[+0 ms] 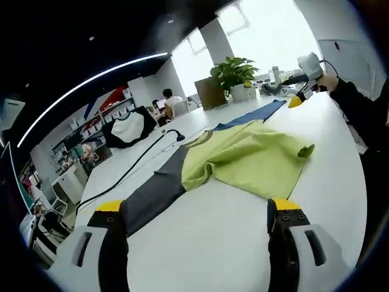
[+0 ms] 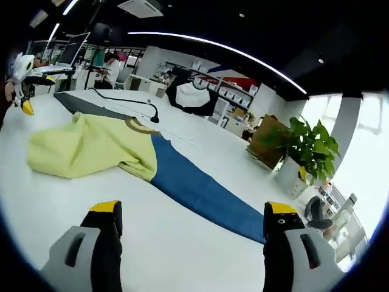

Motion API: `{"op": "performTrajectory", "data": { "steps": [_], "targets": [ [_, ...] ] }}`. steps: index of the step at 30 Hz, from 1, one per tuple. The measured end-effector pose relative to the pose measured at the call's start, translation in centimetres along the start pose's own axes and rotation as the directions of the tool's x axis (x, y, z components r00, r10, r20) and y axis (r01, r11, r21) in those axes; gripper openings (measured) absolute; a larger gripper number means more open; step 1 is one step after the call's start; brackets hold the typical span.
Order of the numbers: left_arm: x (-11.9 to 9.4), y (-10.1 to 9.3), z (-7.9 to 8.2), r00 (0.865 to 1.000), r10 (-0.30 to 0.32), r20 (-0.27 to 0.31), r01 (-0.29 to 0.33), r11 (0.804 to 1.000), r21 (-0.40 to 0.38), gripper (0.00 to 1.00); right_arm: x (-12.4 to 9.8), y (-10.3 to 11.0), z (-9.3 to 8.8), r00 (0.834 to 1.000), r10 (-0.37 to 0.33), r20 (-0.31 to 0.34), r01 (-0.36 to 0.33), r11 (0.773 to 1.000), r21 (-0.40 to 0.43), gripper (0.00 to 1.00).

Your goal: Fold the garment on the visible template until the final outline fits inside the template.

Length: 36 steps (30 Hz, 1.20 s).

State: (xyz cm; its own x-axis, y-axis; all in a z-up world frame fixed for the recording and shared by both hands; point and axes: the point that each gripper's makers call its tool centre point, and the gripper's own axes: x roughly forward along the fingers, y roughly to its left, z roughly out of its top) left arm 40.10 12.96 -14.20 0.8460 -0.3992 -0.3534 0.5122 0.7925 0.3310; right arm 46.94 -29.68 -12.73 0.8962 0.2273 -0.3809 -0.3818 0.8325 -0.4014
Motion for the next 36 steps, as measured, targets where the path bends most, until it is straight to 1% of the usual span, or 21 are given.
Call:
{"op": "performTrajectory", "data": {
  "steps": [1,5,7,9,11,12,14,15,16,17,19,21,23,25,27,29,30,33,35,36],
  "targets": [
    [0.1,-0.4,0.0,1.000,-0.006,0.003,0.006,1.000,0.003,1.00,-0.3,0.7,0.4,1.000,0.010,0.014,-0.010,1.000,0.003,0.99],
    [0.3,-1.8,0.1,1.000,-0.023,0.017,0.023,1.000,-0.009,1.00,-0.7,2.0,1.0,0.999,0.022,0.038,-0.023,1.000,0.000,0.99],
    [0.5,-2.4,0.2,1.000,-0.023,0.020,0.022,1.000,0.012,1.00,-1.0,2.8,1.3,0.998,0.035,0.048,-0.035,0.999,-0.005,0.99],
    [0.6,-2.8,0.3,1.000,-0.017,0.024,0.017,0.999,0.028,1.00,-1.2,3.6,1.2,0.998,0.051,0.043,-0.050,0.999,-0.018,0.99],
    [0.7,-3.3,0.5,0.999,-0.016,0.029,0.015,0.999,0.032,1.00,-1.5,3.9,1.2,0.998,0.046,0.048,-0.046,0.999,-0.002,0.99],
    [0.9,-3.6,0.6,0.999,-0.012,0.031,0.011,0.999,0.037,1.00,-1.7,4.1,1.2,0.997,0.041,0.060,-0.041,0.999,0.002,0.99],
    [1.0,-3.7,0.5,1.000,0.004,0.022,-0.005,0.999,0.051,0.99,-2.3,4.8,1.1,0.997,0.041,0.058,-0.041,0.999,-0.002,0.99],
    [0.9,-3.5,0.3,1.000,0.021,0.015,-0.022,0.998,0.057,0.98,-2.4,4.8,1.1,0.997,0.040,0.059,-0.041,0.999,0.003,0.99],
    [0.8,-3.5,0.3,0.999,0.028,0.017,-0.029,0.998,0.054,0.97,-2.8,5.4,1.2,0.996,0.045,0.076,-0.048,0.998,0.035,0.99],
    [0.7,-3.7,0.4,1.000,0.017,0.021,-0.018,0.999,0.046,0.97,-2.9,5.5,1.3,0.995,0.047,0.082,-0.051,0.998,0.044,0.99],
    [0.7,-4.5,0.6,0.999,-0.013,0.032,0.013,1.000,0.003,0.95,-3.3,6.0,1.5,0.993,0.043,0.111,-0.054,0.994,0.095,0.99],
    [0.8,-4.9,0.4,0.999,-0.027,0.029,0.027,1.000,0.003,0.90,-3.7,6.5,1.5,0.992,0.040,0.120,-0.053,0.993,0.110,0.99],
    [1.0,-5.3,0.1,0.999,-0.036,0.022,0.036,0.999,-0.016,0.88,-4.0,6.9,1.5,0.991,0.036,0.130,-0.052,0.991,0.123,0.99],
    [1.1,-5.9,-0.1,0.998,-0.060,0.015,0.060,0.998,-0.034,0.86,-4.3,7.7,1.5,0.989,0.039,0.140,-0.059,0.988,0.141,0.99],
    [1.3,-6.5,0.1,0.996,-0.080,0.027,0.081,0.995,-0.051,0.80,-4.4,8.3,1.5,0.989,0.052,0.136,-0.071,0.988,0.138,0.99],
    [1.5,-7.6,0.1,0.993,-0.117,0.034,0.120,0.988,-0.096,0.74,-4.7,8.7,1.6,0.989,0.059,0.133,-0.078,0.987,0.138,0.98],
    [1.8,-8.2,0.0,0.990,-0.139,0.036,0.143,0.980,-0.141,0.74,-4.9,8.8,1.6,0.989,0.060,0.136,-0.080,0.986,0.144,0.98],
    [2.2,-9.4,0.5,0.980,-0.184,0.075,0.196,0.959,-0.205,0.69,-5.3,8.9,2.0,0.987,0.063,0.148,-0.085,0.985,0.150,0.98],
    [2.5,-10.2,0.5,0.972,-0.222,0.080,0.234,0.948,-0.214,0.62,-5.6,8.8,2.3,0.986,0.059,0.158,-0.084,0.984,0.155,0.98],
    [2.6,-10.4,0.4,0.970,-0.232,0.077,0.243,0.944,-0.224,0.61,-5.8,8.7,2.4,0.985,0.056,0.160,-0.081,0.984,0.157,0.99]
  ]
}}
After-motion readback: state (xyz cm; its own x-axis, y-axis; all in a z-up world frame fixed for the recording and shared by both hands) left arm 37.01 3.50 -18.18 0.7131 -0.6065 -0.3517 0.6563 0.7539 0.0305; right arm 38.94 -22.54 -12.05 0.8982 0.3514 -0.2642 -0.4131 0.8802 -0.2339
